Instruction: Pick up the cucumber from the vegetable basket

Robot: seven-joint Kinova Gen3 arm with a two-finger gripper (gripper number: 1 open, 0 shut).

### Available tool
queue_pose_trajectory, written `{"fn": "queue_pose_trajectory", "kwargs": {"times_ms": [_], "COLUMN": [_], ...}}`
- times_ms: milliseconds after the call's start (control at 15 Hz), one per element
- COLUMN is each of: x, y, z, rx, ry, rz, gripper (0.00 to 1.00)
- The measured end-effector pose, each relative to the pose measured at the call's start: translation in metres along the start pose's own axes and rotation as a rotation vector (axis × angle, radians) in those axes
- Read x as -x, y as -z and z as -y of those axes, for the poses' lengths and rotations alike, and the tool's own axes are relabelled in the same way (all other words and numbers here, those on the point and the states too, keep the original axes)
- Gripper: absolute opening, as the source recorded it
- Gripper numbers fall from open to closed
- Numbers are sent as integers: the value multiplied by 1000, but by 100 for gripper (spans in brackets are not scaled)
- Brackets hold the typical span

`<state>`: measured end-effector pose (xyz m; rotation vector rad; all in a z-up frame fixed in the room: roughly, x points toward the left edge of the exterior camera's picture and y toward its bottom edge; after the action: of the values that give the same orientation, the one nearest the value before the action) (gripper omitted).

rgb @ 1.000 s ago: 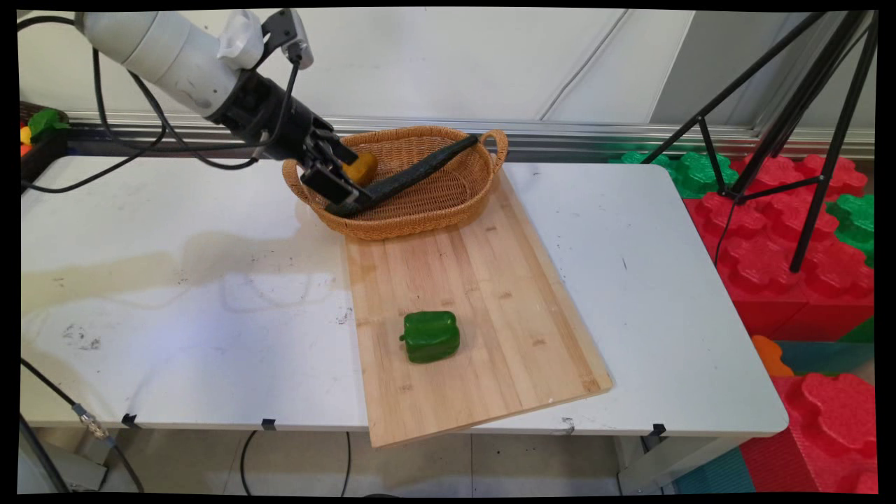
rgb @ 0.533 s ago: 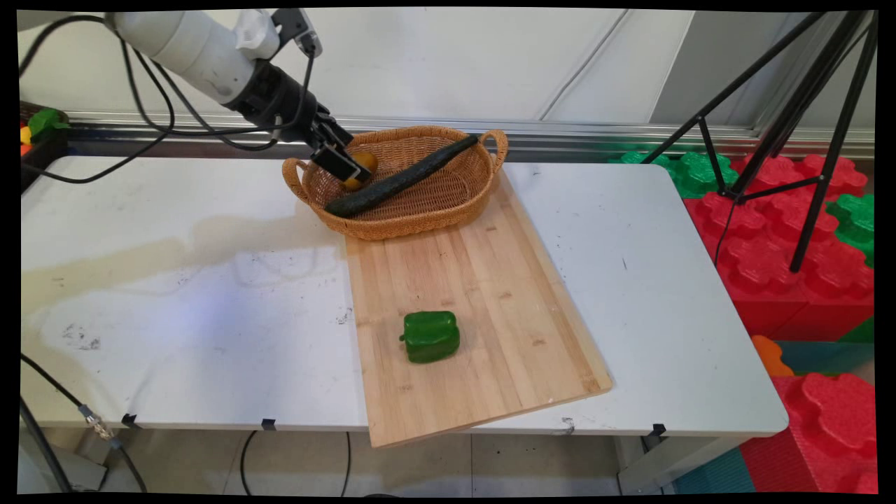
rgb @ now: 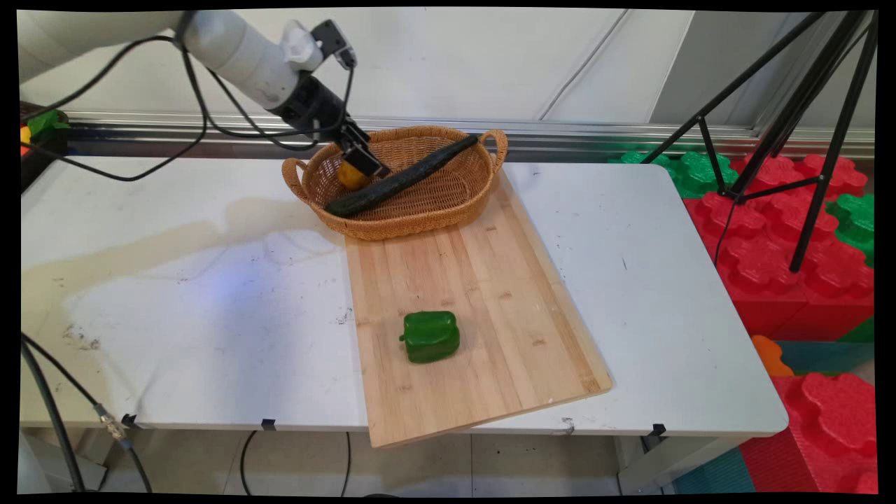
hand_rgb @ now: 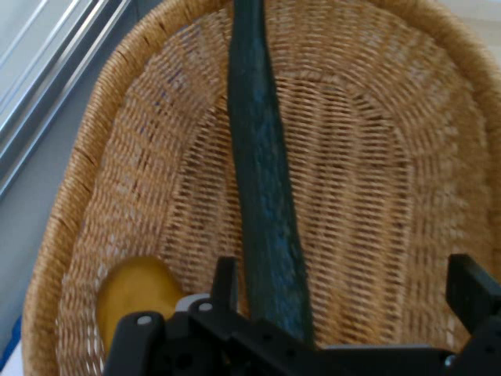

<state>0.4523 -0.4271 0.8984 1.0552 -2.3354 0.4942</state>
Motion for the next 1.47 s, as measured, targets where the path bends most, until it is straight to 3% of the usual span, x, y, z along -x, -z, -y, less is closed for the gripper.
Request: {"fn": "queue_pose_trajectory", "kwargs": {"times_ms": [667, 1467], "x": [-18, -19], "y": [-84, -128], "z": [19, 25], "rx": [11, 26], "ry": [30, 43], "rz": [43, 72], "gripper": [100, 100]}}
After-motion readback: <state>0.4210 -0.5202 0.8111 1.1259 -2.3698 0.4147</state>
